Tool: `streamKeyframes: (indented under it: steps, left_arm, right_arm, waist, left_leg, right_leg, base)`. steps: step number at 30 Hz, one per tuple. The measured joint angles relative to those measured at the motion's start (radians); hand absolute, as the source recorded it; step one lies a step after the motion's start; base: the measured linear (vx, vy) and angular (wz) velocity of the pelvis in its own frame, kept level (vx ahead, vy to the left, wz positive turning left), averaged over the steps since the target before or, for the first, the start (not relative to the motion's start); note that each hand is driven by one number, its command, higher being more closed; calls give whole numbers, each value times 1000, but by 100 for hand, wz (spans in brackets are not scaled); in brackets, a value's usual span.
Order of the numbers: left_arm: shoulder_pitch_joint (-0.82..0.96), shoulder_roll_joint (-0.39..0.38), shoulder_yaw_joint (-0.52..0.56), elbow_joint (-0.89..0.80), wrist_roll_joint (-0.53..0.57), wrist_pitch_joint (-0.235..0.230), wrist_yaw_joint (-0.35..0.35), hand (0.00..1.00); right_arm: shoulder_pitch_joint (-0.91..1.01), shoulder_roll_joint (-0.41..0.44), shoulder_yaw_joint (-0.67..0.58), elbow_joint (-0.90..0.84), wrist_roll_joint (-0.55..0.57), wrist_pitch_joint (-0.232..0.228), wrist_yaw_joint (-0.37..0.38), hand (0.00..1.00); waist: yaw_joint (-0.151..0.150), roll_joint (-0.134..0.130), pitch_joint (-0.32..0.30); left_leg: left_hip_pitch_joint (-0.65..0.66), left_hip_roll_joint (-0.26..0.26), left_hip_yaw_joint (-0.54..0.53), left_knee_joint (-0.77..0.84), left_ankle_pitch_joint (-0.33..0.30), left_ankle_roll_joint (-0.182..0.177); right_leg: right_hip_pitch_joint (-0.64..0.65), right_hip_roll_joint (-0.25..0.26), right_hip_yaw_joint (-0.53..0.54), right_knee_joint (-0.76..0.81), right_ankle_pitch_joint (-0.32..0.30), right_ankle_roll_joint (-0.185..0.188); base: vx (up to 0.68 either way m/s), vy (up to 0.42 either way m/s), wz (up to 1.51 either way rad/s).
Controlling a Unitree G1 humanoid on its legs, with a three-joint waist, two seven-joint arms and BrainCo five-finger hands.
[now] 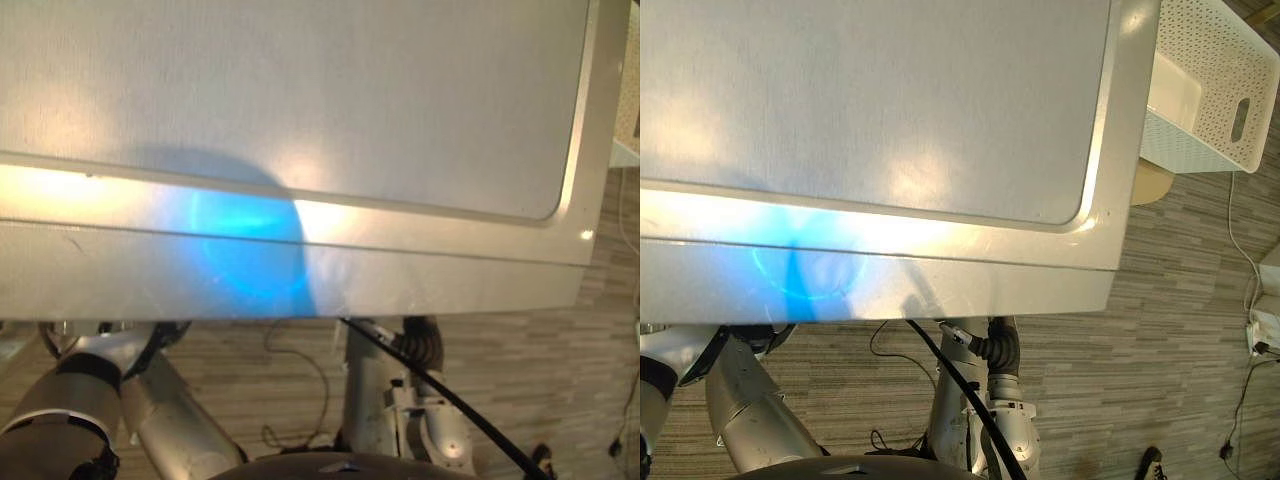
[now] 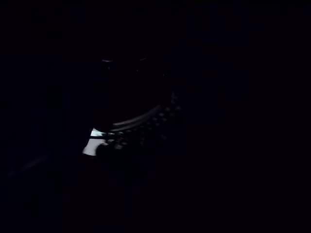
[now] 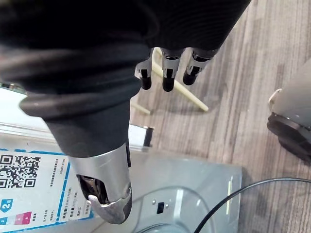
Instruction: Pick up the laundry basket with both hands and put the clothes into the washing machine.
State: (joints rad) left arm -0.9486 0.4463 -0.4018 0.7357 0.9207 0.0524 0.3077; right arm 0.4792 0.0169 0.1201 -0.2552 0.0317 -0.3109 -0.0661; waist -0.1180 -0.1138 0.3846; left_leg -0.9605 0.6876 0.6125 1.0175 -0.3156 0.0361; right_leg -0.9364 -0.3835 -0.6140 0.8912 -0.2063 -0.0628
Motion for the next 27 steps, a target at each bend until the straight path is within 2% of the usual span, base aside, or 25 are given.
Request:
streamKeyframes:
  steps: [2, 3, 5, 6, 10, 12, 14, 18, 22, 24, 27]
  left_arm:
    - [15, -8, 82, 1, -16, 15, 1, 0]
    - [33, -23, 174, 1, -66, 25, -1, 0]
    - [63, -56, 325, 2, -204, 44, -3, 0]
    - [82, -73, 403, 2, -306, 46, -4, 0]
    - [179, -105, 543, -3, -570, 33, 13, 0]
    - [245, -129, 559, -43, -638, 11, 34, 0]
    - [371, -180, 555, -153, -698, -22, 52, 0]
    - [592, -242, 555, -311, -776, -78, 42, 0]
    - [801, -274, 539, -447, -823, -114, 3, 0]
    - [904, -282, 501, -497, -862, -131, -32, 0]
    - [979, -289, 456, -518, -900, -157, -80, 0]
  right_arm:
    - [0, 0, -1, 0, 0, 1, 0, 0]
    - [0, 1, -1, -3, 0, 9, 0, 0]
    - [0, 2, 0, -5, -1, 21, 1, 0]
    - [0, 2, 0, -7, 0, 35, 3, 0]
    - [0, 3, 17, -7, 1, 65, 20, 0]
    - [-2, 7, 20, -7, 0, 75, 22, 0]
    - [-17, 7, 15, -7, 0, 78, 22, 0]
    - [-24, 6, 11, 1, 1, 80, 21, 0]
    - [-64, -9, -28, 79, 1, 93, 20, 0]
    - [-101, -35, -42, 178, 0, 100, 20, 0]
    - [-124, -47, -49, 289, 0, 103, 21, 0]
  waist:
    - [0, 1, 2]
    - [3, 1, 2]
    - [6, 1, 3]
    - [10, 1, 4]
    - [14, 3, 9]
    - [24, 7, 18]
    - [34, 12, 21]
    - [51, 15, 23]
    - [76, 31, 14]
    - [102, 44, -16]
    - [116, 55, -56]
  left_leg:
    - [-3, 3, -10, 6, -1, -4]
    - [-5, 7, -19, 9, -5, -14]
    - [-15, 7, -35, 7, -8, -23]
    - [-17, 7, -36, 7, -7, -24]
    - [-18, 7, -43, 11, 3, -20]
    - [-17, 8, -56, 14, 4, -20]
    - [-11, 5, -71, 14, 4, -20]
    - [39, -9, -74, -11, 7, -27]
    - [100, -45, -93, -82, 40, -44]
    - [144, -60, -94, -118, 57, -52]
    - [215, -88, -92, -167, 73, -63]
  right_leg:
    - [5, 0, 0, 3, -14, 4]
    - [8, 2, -1, 8, -22, 5]
    - [13, 5, -8, 9, -35, 7]
    - [13, 5, -10, 10, -36, 7]
    - [20, 3, -12, 16, -35, 5]
    - [35, 3, -21, 18, -36, 5]
    - [60, 2, -31, 17, -37, 4]
    - [120, 4, -38, -1, -50, 19]
    - [221, 9, -86, -54, -52, 25]
    - [276, 16, -107, -82, -50, 28]
    - [352, 16, -124, -115, -49, 31]
  base:
    - [-73, -140, 8]
    - [-111, -185, 8]
    - [-102, -182, 10]
    - [-51, -114, 8]
    - [-21, -117, 4]
    - [28, -99, 8]
    - [41, -80, 14]
    - [26, -93, 18]
    - [21, -124, 34]
    - [38, -102, 25]
    - [45, -77, 30]
